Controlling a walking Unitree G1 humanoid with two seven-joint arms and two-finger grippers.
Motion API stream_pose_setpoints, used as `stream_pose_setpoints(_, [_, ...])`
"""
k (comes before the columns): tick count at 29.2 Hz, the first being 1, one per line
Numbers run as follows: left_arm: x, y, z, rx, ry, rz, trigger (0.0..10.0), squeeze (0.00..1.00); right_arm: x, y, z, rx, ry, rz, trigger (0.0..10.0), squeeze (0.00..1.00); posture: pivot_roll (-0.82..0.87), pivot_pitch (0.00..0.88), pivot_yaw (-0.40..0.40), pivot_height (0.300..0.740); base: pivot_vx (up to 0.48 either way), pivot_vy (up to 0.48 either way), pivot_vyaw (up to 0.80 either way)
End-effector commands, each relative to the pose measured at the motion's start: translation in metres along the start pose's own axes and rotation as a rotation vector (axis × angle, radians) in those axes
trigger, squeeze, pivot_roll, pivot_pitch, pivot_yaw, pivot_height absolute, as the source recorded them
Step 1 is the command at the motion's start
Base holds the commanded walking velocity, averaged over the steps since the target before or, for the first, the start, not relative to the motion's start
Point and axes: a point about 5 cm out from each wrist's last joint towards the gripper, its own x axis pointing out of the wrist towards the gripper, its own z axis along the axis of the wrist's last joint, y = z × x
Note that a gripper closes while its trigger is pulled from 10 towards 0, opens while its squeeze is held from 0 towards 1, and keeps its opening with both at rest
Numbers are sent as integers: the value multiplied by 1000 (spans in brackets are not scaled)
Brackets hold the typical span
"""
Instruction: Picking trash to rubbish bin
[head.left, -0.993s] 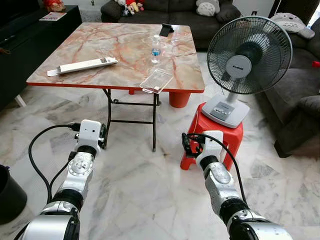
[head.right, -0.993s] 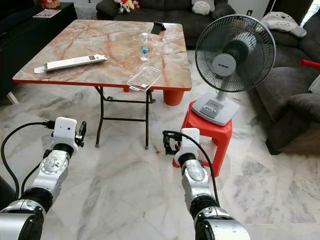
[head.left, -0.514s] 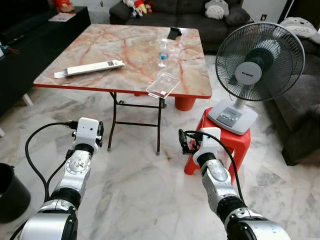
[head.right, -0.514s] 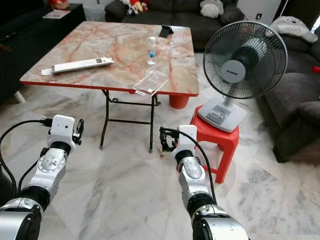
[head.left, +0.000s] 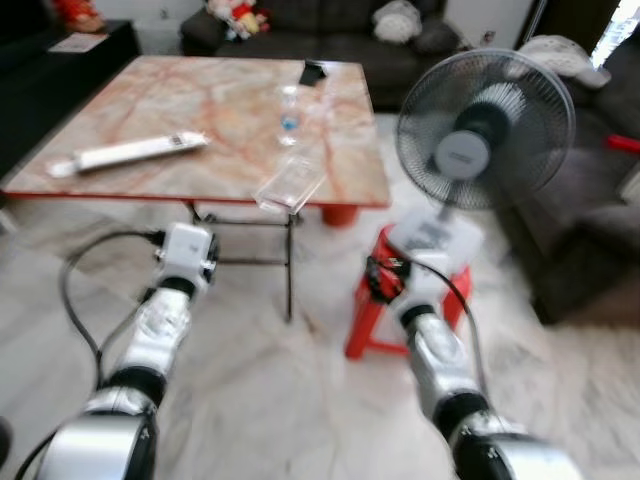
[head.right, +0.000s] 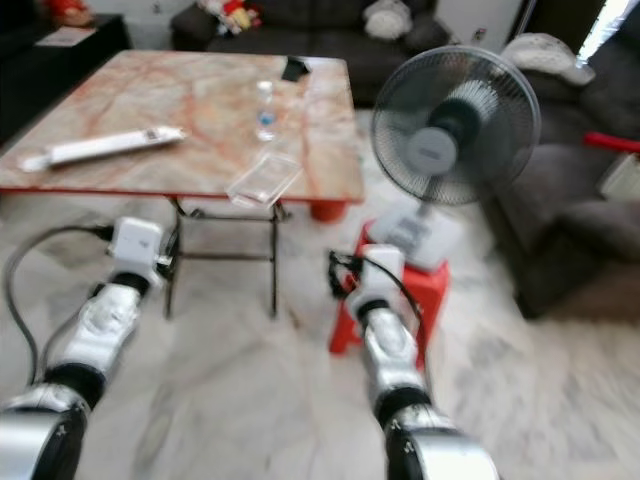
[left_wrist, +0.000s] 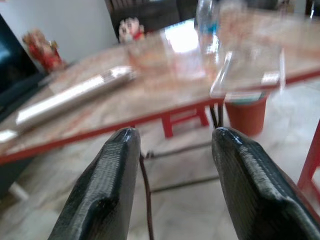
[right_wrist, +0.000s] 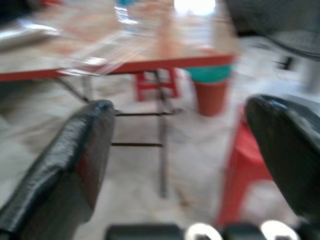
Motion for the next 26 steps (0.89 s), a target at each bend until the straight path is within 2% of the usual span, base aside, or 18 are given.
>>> stream_pose_setpoints(1, [5, -6, 8, -9, -28, -11, 10000, 0, 0, -9, 3, -12, -8, -21, 10000, 0, 38, 0, -17, 740, 379, 0, 0])
stream_pose_setpoints(7, [5, -4, 9, -10, -33, -3, 10000, 0, 0, -5, 3, -49, -4, 1, 10000, 0, 39, 0, -17, 740, 376, 0, 0])
stream_pose_setpoints(14, [6, -2, 10, -13, -38, 9, 10000, 0, 0, -5, 2, -47, 0, 1, 10000, 0, 42, 0, -19, 740, 375, 0, 777])
stream_pose_setpoints(26, [6, -1, 11, -17, -42, 13, 10000, 0, -1, -6, 0, -35, 12, -1, 10000, 0, 42, 0, -19, 740, 374, 0, 0])
